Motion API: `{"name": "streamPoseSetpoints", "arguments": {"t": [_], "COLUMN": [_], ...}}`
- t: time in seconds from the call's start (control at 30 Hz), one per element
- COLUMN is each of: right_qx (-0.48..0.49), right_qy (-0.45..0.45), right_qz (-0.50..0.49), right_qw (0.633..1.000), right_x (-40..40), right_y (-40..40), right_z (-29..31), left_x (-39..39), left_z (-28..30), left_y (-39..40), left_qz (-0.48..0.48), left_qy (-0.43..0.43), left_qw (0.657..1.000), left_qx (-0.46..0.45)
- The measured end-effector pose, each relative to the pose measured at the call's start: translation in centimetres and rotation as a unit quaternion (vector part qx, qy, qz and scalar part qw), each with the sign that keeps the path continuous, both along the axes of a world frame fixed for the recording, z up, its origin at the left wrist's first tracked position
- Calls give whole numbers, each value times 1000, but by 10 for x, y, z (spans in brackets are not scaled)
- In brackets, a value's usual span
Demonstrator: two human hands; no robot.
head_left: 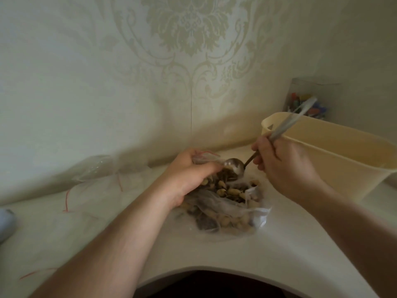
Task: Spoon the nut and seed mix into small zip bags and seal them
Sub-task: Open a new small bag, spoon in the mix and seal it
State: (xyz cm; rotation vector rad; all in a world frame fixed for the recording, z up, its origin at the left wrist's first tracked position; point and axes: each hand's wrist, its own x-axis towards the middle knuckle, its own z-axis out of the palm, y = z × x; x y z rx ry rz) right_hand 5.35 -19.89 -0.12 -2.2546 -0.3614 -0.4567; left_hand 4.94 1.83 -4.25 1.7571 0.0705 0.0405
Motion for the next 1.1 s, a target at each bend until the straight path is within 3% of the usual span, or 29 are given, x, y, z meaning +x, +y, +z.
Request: {"name": "streamPoseSetpoints", "arguments": {"t": [0.2,0.47,0.7,0.87,1.1], "right_qx": [40,135,89,8,16], "right_qy": [-45,-94,-108,-173,-223], "right_qz": [-30,25,103,144,153], "right_qw": [998,986,985,974,963], "right_x": [-3,-14,-24,-24,-19], "right_y": [-17,-11,2,2,-11], "right_z": [20,45,33,29,15], "left_x": [-3,-14,-15,-16,-15], "left_z": [7,2,2,6,6], "left_y": [14,1,-1,-2,-3], "left_qz": [-89,-76,-70,-58,-22], "left_qy": [-11,-59,-77,-59,-44], "left_qw": [994,992,990,994,996], "left_qx": [59,81,96,73,74]}}
